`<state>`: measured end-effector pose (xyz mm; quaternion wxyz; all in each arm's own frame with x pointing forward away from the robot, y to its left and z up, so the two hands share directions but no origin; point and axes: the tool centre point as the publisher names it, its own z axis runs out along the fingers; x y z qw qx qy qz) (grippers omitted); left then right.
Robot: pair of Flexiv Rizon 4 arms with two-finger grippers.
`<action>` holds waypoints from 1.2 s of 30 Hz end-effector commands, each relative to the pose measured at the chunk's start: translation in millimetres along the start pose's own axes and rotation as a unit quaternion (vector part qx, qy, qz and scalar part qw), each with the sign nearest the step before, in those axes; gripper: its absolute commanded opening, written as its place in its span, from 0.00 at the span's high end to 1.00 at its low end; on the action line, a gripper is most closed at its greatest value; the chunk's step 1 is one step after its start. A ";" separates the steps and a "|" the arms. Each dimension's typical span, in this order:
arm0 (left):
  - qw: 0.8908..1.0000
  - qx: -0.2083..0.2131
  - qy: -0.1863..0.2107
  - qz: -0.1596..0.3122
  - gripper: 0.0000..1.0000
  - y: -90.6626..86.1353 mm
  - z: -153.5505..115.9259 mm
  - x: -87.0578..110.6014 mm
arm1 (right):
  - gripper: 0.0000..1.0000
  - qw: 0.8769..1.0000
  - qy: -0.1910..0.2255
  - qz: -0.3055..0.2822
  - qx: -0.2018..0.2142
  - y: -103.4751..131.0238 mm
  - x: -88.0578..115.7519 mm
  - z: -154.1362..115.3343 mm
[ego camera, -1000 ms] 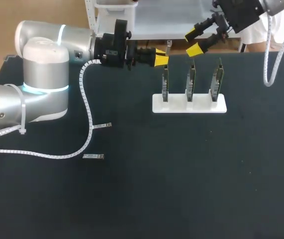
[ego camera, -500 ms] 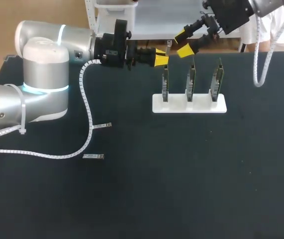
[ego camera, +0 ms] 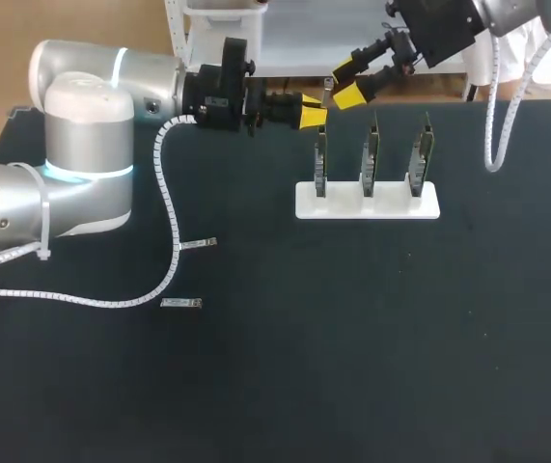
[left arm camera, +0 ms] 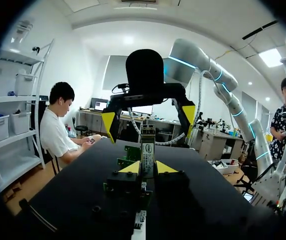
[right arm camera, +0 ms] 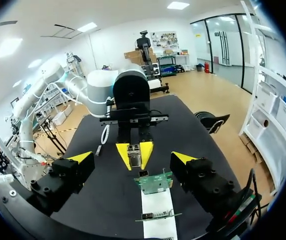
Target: Pick up the optical module with the left hand, and insert it into the network port with the right hand.
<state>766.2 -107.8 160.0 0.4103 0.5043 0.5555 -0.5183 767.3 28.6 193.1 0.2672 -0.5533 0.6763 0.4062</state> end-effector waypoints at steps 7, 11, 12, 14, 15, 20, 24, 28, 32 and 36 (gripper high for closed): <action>1.000 0.002 0.001 0.000 1.00 2.4 0.5 0.0 | 0.00 1.000 0.003 -0.009 -0.015 -3.1 -3.8 8.0; 1.000 0.002 0.001 0.000 1.00 2.4 0.5 0.0 | 0.00 1.000 0.002 -0.012 -0.012 -5.8 -7.4 8.3; 1.000 0.002 0.001 0.000 1.00 2.4 0.5 0.0 | 0.00 1.000 0.002 -0.013 -0.011 -6.3 -8.2 8.4; 1.000 0.002 0.001 0.000 1.00 2.4 0.5 0.0 | 0.00 1.000 0.002 -0.014 -0.011 -6.7 -9.8 8.5; 1.000 0.002 0.001 0.000 1.00 2.4 0.5 0.0 | 0.00 1.000 0.002 -0.015 -0.011 -6.6 -10.5 8.6; 1.000 0.002 0.001 0.000 1.00 2.4 0.5 0.0 | 0.00 1.000 0.004 -0.019 -0.014 -5.6 -11.5 9.5; 1.000 0.002 0.001 0.000 1.00 2.4 0.5 0.0 | 0.00 1.000 0.006 -0.019 -0.016 -5.0 -11.7 10.2; 1.000 0.002 0.001 0.000 1.00 2.4 0.5 0.0 | 0.00 1.000 0.007 -0.020 -0.016 -4.3 -12.5 11.1; 1.000 0.002 0.001 0.000 1.00 2.4 0.5 0.0 | 0.00 1.000 0.008 -0.019 -0.014 -3.1 -12.6 12.3; 1.000 0.002 0.001 0.000 1.00 2.4 0.5 0.0 | 0.82 1.000 0.004 -0.020 -0.009 -2.4 -12.7 13.0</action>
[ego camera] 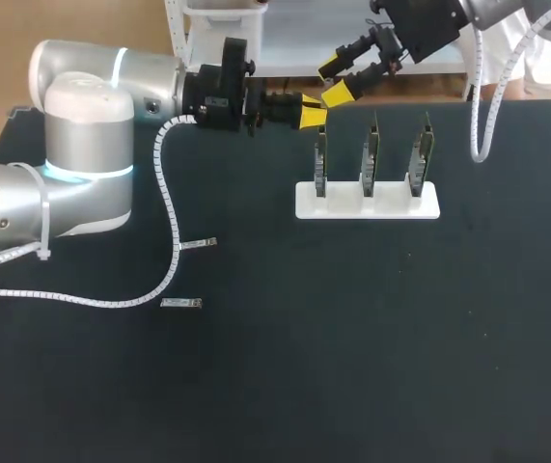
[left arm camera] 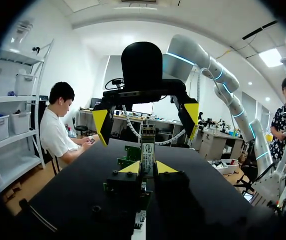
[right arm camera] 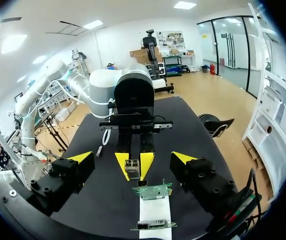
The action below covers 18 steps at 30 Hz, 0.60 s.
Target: Pick up the optical module with the left hand, and insert it into the network port with the right hand.
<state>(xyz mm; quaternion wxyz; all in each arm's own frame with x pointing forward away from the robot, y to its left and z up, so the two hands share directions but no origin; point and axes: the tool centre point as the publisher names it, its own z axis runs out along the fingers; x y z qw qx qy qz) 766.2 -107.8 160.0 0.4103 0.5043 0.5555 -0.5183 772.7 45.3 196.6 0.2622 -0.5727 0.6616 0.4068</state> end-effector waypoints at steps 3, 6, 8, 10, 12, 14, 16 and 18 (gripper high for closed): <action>1.000 0.002 0.001 0.000 1.00 2.4 0.4 0.0 | 1.00 1.000 -0.004 0.000 0.011 1.2 0.5 1.3; 1.000 0.002 0.001 0.000 1.00 2.4 0.4 0.0 | 1.00 1.000 -0.004 -0.001 0.011 1.1 0.5 1.3; 1.000 0.002 0.001 0.000 1.00 2.4 0.4 0.0 | 1.00 1.000 -0.004 -0.001 0.012 1.2 0.5 1.2; 1.000 0.002 0.001 0.000 1.00 2.4 0.4 0.0 | 1.00 1.000 -0.004 -0.001 0.014 1.3 0.5 0.9; 1.000 0.002 0.001 0.000 1.00 2.4 0.4 0.0 | 1.00 1.000 -0.004 -0.001 0.015 1.6 0.6 0.5; 1.000 0.002 0.001 0.000 1.00 2.4 0.4 0.0 | 1.00 1.000 -0.004 -0.002 0.015 2.2 1.0 -0.1; 1.000 0.002 0.001 0.000 1.00 2.4 0.4 0.0 | 1.00 1.000 -0.004 -0.002 0.015 2.4 1.3 -0.5; 1.000 0.002 0.001 0.000 1.00 2.4 0.4 0.0 | 1.00 1.000 -0.004 -0.002 0.017 2.5 1.7 -1.4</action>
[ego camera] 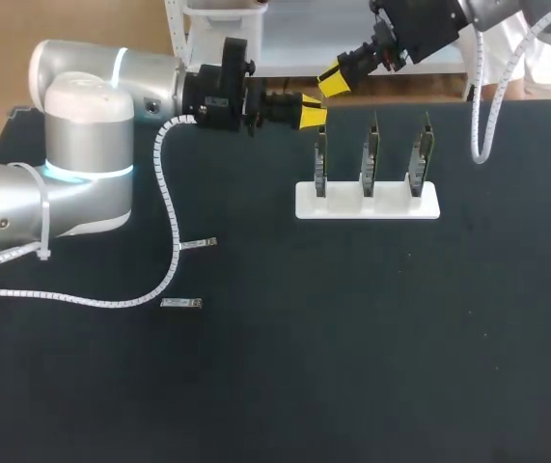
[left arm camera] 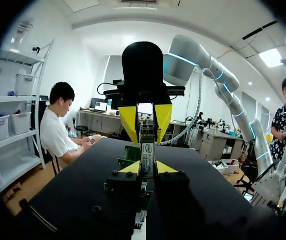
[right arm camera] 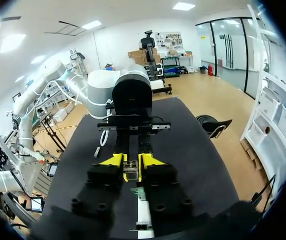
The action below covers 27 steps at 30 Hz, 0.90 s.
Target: Pick up the optical module with the left hand, and insert it into the network port with the right hand.
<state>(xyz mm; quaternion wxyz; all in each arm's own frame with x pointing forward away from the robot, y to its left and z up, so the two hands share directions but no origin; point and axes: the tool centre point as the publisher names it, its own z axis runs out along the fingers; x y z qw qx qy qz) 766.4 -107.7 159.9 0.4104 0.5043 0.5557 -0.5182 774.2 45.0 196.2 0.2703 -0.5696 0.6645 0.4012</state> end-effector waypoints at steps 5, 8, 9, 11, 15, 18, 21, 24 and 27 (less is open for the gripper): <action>1.000 0.003 0.001 0.000 1.00 2.2 0.6 -0.1 | 1.00 1.000 -0.002 0.000 0.012 4.1 1.9 -2.5; 1.000 0.003 0.001 0.000 1.00 2.2 0.6 -0.1 | 1.00 1.000 -0.003 0.002 0.012 4.9 2.7 -2.6; 1.000 0.003 0.001 0.000 0.94 2.2 0.6 -0.1 | 1.00 1.000 -0.004 0.003 0.012 5.4 3.0 -2.6; 1.000 0.003 0.001 0.000 0.00 2.2 0.6 -0.1 | 1.00 1.000 -0.005 0.004 0.012 6.2 3.4 -2.5; 1.000 0.003 0.001 0.000 0.00 2.2 0.6 -0.1 | 1.00 1.000 -0.005 0.004 0.014 6.9 3.7 -2.8; 1.000 0.003 0.001 0.000 0.00 2.2 0.6 -0.1 | 1.00 1.000 -0.005 0.002 0.015 8.0 4.0 -3.8; 1.000 0.003 0.001 0.000 0.00 2.2 0.6 -0.1 | 1.00 1.000 -0.005 0.002 0.018 8.8 4.4 -5.0; 1.000 0.003 0.001 0.000 0.00 2.2 0.6 -0.1 | 1.00 1.000 -0.005 0.004 0.023 9.0 5.1 -7.1; 0.999 -0.011 0.035 0.019 0.00 1.5 -2.2 -4.5 | 1.00 1.000 -0.004 0.005 0.027 8.3 5.9 -9.1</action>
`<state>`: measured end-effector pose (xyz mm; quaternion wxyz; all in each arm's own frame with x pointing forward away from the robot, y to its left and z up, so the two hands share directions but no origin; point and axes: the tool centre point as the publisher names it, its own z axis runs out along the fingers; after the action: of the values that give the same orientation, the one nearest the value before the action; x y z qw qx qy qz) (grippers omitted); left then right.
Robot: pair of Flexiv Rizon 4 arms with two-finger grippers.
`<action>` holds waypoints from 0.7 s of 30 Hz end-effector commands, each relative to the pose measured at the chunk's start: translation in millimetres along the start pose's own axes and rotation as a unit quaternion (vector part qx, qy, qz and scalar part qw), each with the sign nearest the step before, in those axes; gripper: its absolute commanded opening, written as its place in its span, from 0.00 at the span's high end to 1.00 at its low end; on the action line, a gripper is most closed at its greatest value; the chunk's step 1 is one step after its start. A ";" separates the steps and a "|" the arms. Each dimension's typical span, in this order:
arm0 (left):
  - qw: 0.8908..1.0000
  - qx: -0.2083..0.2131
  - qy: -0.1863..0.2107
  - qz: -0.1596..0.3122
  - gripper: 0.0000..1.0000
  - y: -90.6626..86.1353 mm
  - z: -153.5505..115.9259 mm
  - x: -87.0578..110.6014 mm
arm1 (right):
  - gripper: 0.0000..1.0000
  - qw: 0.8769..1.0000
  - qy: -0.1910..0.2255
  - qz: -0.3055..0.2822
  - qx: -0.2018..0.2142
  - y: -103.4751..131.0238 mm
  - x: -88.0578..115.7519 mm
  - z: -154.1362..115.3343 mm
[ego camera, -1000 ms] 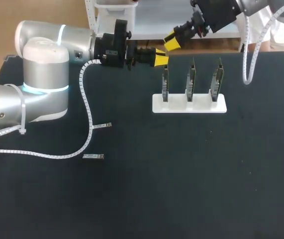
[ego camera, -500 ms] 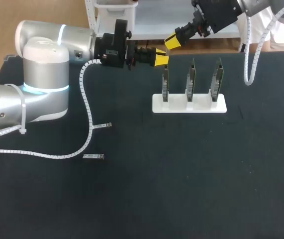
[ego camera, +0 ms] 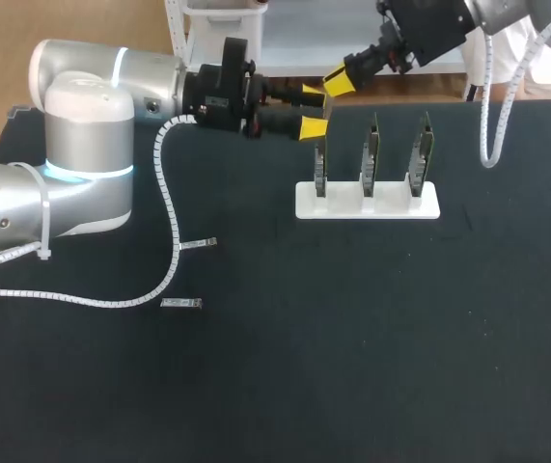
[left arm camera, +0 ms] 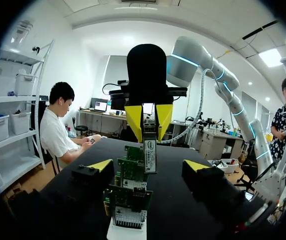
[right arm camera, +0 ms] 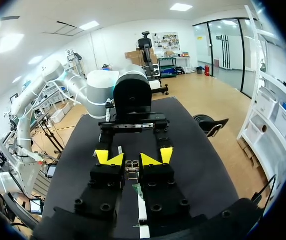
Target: Pick up the optical module with the left hand, and insert it into the network port with the right hand.
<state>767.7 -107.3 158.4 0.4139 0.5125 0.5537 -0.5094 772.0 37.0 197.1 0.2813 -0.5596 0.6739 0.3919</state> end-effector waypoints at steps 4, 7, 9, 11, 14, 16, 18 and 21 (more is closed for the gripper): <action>0.994 -0.037 0.095 0.040 0.00 0.1 -11.5 -8.1 | 1.00 1.000 0.000 0.000 0.012 5.7 2.1 -4.2; 0.992 -0.060 0.100 0.043 0.00 0.2 -24.9 -7.3 | 1.00 1.000 0.001 -0.001 0.013 5.7 2.3 -4.6; 0.990 -0.070 0.111 0.045 0.00 1.2 -33.0 -4.6 | 1.00 1.000 0.002 0.000 0.012 5.7 2.3 -4.7; 0.988 -0.080 0.122 0.046 0.00 1.3 -40.4 -1.5 | 1.00 1.000 0.003 0.001 0.010 5.7 2.4 -4.9; 0.986 -0.083 0.137 0.038 0.00 1.5 -47.9 6.4 | 1.00 1.000 0.005 -0.001 0.008 5.7 2.3 -4.9; 0.986 -0.082 0.143 0.028 0.00 2.0 -48.9 14.1 | 1.00 1.000 0.006 -0.001 0.007 5.0 1.6 -5.0; 0.984 -0.080 0.156 0.022 0.00 2.1 -47.4 19.1 | 1.00 1.000 0.007 -0.001 0.006 4.1 1.1 -4.9; 0.983 -0.070 0.169 0.023 0.00 2.7 -40.7 22.6 | 1.00 1.000 0.007 -0.001 0.005 3.3 0.8 -4.4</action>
<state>768.8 -57.9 143.1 0.3688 0.5689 0.6347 -0.3707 766.9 32.3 199.4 0.2812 -0.5604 0.6779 0.3839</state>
